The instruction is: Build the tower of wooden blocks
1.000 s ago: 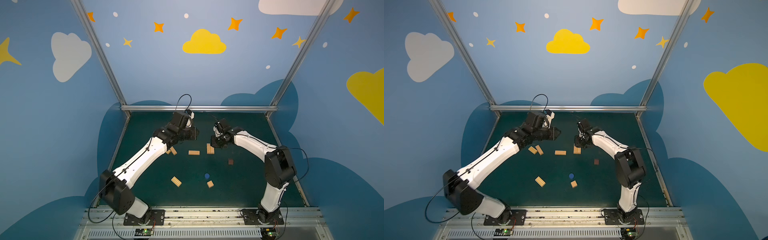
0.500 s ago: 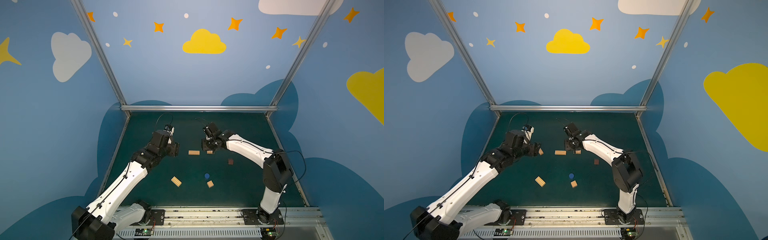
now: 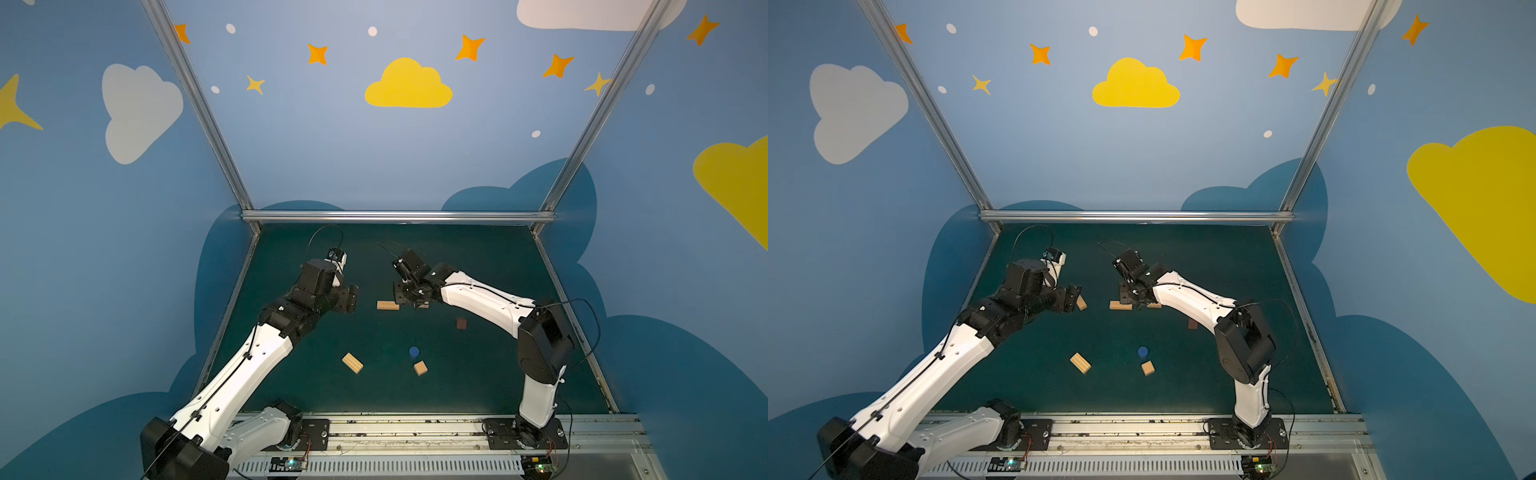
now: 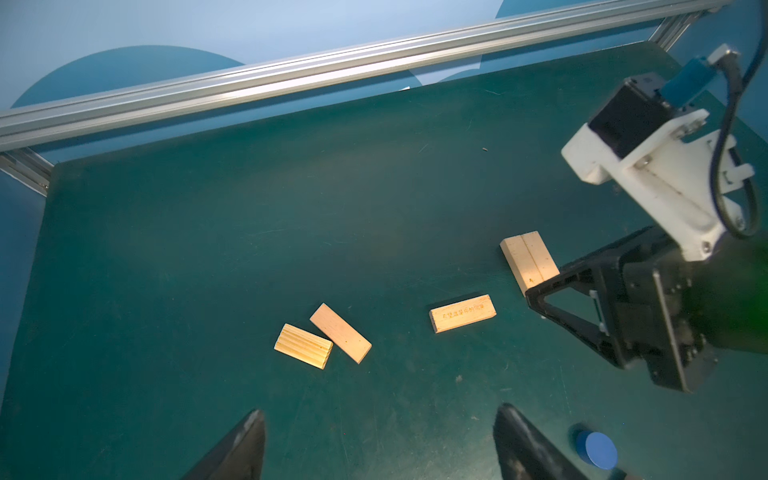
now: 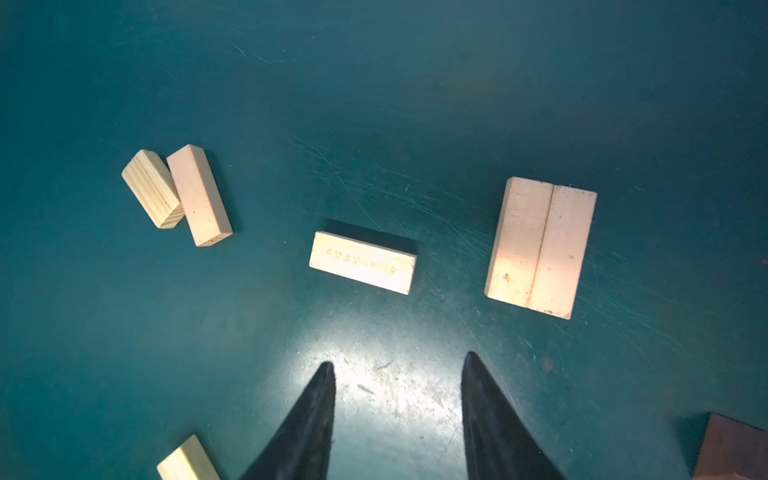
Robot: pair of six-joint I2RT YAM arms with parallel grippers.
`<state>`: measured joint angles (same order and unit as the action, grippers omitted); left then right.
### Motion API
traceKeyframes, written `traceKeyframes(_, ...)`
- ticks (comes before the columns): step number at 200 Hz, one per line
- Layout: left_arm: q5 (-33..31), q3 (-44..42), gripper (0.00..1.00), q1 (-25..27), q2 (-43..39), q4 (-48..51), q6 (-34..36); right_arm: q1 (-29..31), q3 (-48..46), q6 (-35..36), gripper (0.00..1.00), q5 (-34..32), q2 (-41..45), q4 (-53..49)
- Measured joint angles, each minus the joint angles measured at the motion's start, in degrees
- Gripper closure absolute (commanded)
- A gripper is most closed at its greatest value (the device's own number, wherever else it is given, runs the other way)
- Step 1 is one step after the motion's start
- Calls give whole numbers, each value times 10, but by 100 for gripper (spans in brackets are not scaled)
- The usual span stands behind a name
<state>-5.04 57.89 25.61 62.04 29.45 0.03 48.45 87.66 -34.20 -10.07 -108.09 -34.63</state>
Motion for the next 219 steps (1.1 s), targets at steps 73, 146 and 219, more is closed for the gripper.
traceKeyframes(73,-10,-1,3,-5,0,1,33,24,54,-15,23,-28,-42,-17)
traceKeyframes(146,-14,-35,0,-6,0,0,80,34,108,-30,22,-35,-90,-40)
traceKeyframes(219,-13,-39,0,-6,-13,-2,103,37,162,-54,22,-43,-136,-70)
